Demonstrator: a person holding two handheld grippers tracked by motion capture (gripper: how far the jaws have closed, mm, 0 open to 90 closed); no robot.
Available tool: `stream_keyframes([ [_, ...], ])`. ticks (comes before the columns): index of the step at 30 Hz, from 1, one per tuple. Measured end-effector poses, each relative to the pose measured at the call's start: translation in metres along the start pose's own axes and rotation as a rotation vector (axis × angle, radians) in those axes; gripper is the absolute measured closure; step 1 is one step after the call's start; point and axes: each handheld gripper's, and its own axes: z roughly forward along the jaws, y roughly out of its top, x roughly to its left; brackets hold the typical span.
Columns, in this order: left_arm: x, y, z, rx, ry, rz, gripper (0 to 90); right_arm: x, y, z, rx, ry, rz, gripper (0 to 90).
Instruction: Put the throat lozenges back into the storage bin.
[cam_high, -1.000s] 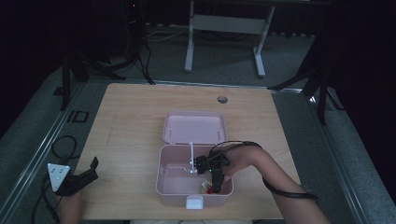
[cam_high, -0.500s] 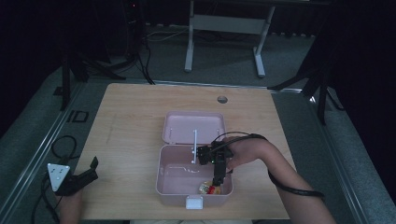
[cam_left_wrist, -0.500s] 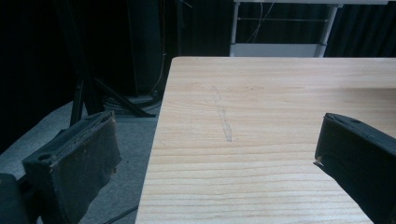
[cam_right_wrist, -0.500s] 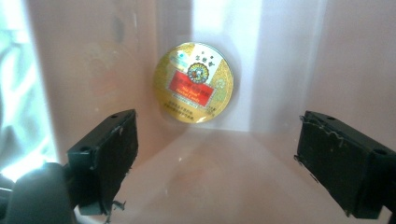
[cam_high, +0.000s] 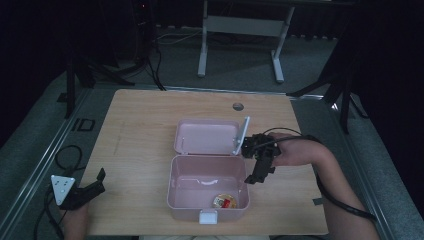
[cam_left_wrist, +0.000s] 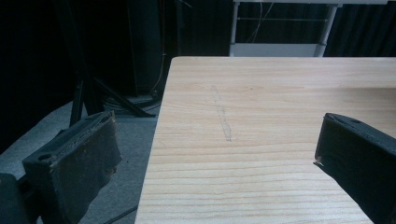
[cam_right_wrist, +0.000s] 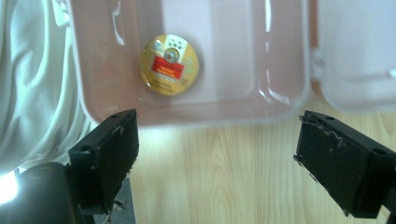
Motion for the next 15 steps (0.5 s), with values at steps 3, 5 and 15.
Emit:
stream_keyframes([
  [3,0.0,0.0,0.0,0.001,0.001,0.002,0.3,-0.003,-0.015,-0.003,-0.017,-0.012,0.029,12.8],
  [5,0.0,0.0,0.0,0.004,0.001,0.005,0.3,-0.005,-0.026,-0.002,-0.029,-0.021,0.045,12.8],
  [15,0.0,0.0,0.0,0.004,0.002,0.006,0.3,-0.017,-0.074,0.041,-0.081,-0.052,0.113,12.4],
])
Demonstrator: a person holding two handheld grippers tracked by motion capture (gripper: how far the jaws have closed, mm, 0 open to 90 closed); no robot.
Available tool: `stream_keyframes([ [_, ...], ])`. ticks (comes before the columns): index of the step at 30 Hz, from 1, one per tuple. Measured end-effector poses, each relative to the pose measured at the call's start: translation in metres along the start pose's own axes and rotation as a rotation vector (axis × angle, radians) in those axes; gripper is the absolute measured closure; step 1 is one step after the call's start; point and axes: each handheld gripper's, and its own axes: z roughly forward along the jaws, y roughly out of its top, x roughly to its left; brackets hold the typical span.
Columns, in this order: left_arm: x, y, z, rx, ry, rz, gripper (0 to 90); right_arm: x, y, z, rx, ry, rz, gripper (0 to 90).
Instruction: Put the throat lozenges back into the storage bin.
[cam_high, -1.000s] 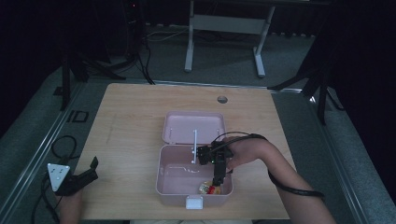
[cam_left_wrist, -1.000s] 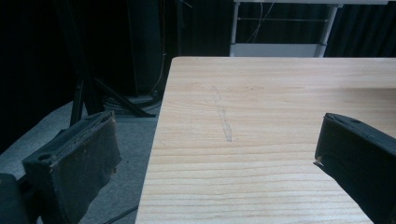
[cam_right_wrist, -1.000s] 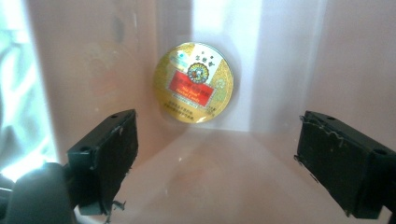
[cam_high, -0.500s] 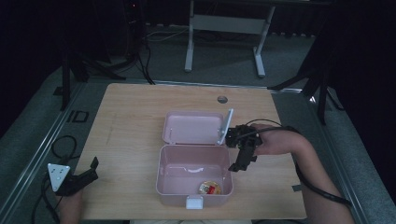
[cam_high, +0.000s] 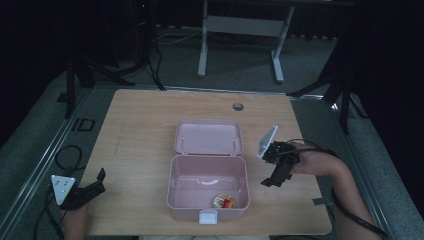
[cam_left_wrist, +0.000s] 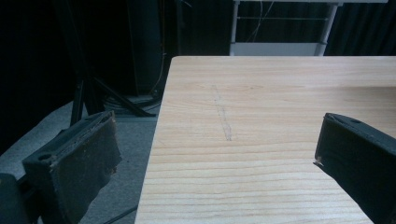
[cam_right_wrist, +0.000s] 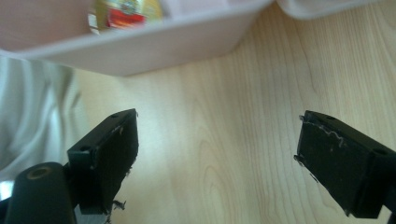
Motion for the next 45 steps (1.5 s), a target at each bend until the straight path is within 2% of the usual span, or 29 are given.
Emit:
stream_keyframes([
  [2,0.0,0.0,0.0,0.0,0.0,0.0,0.3,-0.008,-0.014,0.017,-0.031,-0.026,0.047,12.3],
  [5,0.0,0.0,0.0,0.0,0.001,0.0,0.3,-0.015,-0.026,0.031,-0.087,-0.069,0.075,11.8],
  [7,0.0,0.0,0.0,0.001,0.0,0.0,0.3,-0.019,-0.032,0.04,-0.147,-0.088,0.108,11.6],
  [11,0.0,0.0,0.0,-0.002,0.001,-0.002,0.3,-0.026,-0.043,0.058,-0.259,-0.164,0.165,11.5],
  [12,0.0,0.0,0.0,-0.002,0.001,-0.003,0.3,-0.028,-0.048,0.063,-0.299,-0.183,0.189,11.4],
  [18,0.0,0.0,0.0,-0.002,0.0,-0.003,0.3,-0.036,-0.069,0.082,-0.433,-0.303,0.316,11.5],
  [21,0.0,0.0,0.0,0.001,0.0,0.0,0.3,-0.04,-0.082,0.089,-0.494,-0.335,0.388,11.5],
  [23,0.0,0.0,0.0,0.0,0.0,0.0,0.3,-0.042,-0.09,0.093,-0.522,-0.362,0.434,11.5],
  [26,0.0,0.0,0.0,0.001,0.002,0.0,0.3,-0.04,-0.102,0.097,-0.547,-0.428,0.511,11.5],
  [32,0.0,0.0,0.0,0.001,0.003,0.0,0.3,-0.035,-0.126,0.095,-0.621,-0.604,0.647,11.5],
  [35,0.0,0.0,0.0,0.001,0.002,0.001,0.3,-0.033,-0.135,0.094,-0.624,-0.68,0.7,11.4],
  [39,0.0,0.0,0.0,0.0,0.004,0.0,0.3,-0.031,-0.146,0.091,-0.632,-0.735,0.763,11.4],
  [45,0.0,0.0,0.0,0.001,0.004,0.003,0.3,-0.027,-0.158,0.09,-0.643,-0.82,0.884,11.3],
])
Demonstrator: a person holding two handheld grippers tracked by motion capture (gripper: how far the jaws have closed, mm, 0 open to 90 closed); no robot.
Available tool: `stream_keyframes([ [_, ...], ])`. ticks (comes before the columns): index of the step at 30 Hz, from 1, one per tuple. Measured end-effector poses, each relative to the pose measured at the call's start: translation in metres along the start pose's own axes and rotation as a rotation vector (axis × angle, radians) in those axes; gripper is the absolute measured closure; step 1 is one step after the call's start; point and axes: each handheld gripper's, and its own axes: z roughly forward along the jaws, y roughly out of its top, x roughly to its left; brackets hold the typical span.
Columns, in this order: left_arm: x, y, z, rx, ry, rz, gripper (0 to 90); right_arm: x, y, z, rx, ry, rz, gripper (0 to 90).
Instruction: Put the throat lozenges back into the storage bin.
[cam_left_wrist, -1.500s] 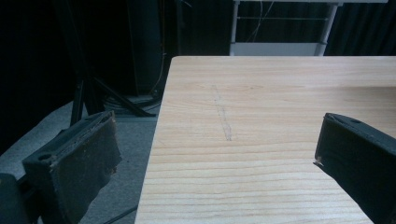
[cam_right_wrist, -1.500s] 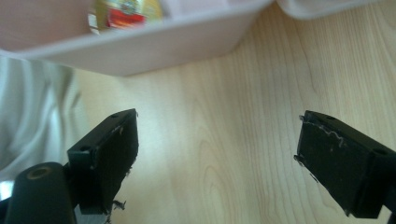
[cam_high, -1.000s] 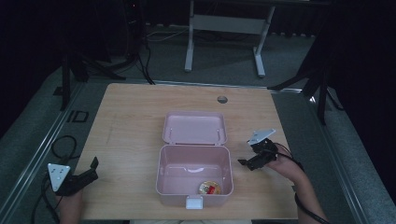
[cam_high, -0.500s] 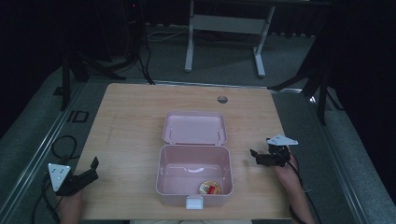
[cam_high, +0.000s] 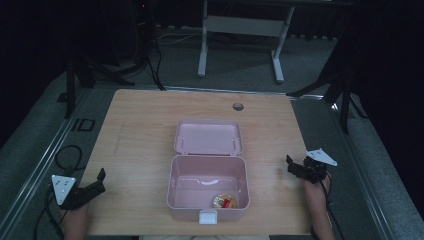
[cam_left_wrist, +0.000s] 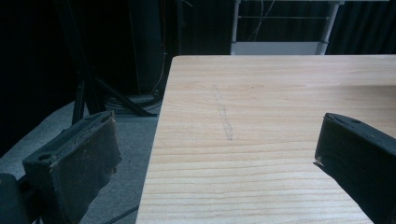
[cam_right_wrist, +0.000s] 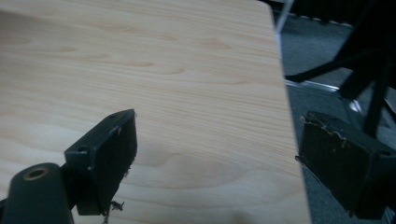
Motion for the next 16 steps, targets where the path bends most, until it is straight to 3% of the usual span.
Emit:
stream_keyframes([
  [3,0.0,0.0,0.0,0.001,0.001,0.001,0.3,-0.003,-0.002,0.0,0.006,-0.054,0.024,11.3],
  [4,0.0,0.0,0.0,0.0,0.0,0.0,0.3,-0.007,-0.005,0.002,0.009,-0.073,0.051,11.4],
  [8,0.0,0.0,0.0,0.0,0.001,0.0,0.3,-0.01,-0.008,0.004,0.016,-0.114,0.069,11.4],
  [16,0.0,0.0,0.001,0.001,0.001,0.002,0.3,-0.014,-0.01,0.005,0.022,-0.12,0.078,11.4],
])
